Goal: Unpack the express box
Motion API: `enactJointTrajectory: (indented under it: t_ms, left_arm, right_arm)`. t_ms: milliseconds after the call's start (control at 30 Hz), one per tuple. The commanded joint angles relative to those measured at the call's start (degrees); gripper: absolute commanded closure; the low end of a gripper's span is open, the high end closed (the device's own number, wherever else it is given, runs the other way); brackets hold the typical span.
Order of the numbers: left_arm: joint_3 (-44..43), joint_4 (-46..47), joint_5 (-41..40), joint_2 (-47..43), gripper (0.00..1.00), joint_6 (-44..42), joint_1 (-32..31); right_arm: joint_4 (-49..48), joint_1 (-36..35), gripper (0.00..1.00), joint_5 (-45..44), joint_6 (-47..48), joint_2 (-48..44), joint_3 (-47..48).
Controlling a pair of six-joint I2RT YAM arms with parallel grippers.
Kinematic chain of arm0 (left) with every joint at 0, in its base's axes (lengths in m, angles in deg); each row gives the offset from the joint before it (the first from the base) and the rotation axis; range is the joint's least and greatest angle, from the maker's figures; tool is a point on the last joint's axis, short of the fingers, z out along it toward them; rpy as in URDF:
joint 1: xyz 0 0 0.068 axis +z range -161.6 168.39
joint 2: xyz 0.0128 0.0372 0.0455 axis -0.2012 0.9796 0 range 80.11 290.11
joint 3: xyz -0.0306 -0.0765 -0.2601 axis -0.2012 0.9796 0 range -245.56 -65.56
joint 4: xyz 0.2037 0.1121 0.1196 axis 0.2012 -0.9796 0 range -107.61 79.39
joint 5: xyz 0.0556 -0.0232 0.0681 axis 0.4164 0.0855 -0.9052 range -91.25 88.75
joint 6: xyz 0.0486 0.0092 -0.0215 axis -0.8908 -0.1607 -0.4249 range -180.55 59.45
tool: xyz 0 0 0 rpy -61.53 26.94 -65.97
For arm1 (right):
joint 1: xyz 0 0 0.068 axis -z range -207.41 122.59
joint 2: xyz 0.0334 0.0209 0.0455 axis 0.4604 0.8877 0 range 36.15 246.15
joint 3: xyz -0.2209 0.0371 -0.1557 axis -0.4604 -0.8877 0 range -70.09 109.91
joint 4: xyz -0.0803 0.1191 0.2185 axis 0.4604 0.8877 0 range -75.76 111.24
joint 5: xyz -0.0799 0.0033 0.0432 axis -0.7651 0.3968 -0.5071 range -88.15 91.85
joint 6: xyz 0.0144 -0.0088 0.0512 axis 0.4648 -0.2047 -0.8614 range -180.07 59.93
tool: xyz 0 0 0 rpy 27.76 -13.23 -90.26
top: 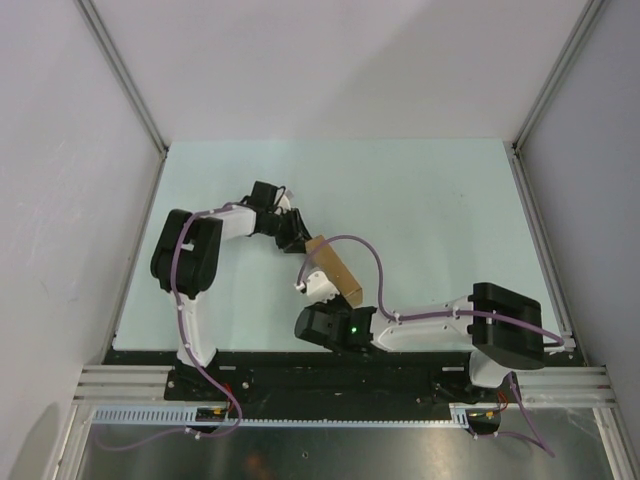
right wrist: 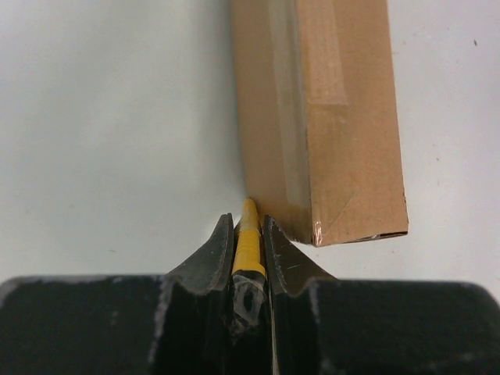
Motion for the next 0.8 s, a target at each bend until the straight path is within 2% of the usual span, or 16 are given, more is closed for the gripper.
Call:
enactJointTrajectory:
  t_ms: [0,433,767]
  left_arm:
    - [1.91,-1.78,-2.30,-2.82,0.62,-0.26,-1.28]
    - [3.84,-1.78,-3.62,-4.15,0.63,0.09,-2.25]
    - [4.89,-1.78,-4.06,-5.02,0.64,0.00,-3.04]
  right_arm:
    - [2.13,2.04,1.00,-1.98,-4.32,-4.01,-2.28]
    - [0.38,5.91,1.00,0.83,-5.63,-14.20,-9.48]
    - [2.48,8.11,1.00,0.66,-10.20,-18.07,-12.30]
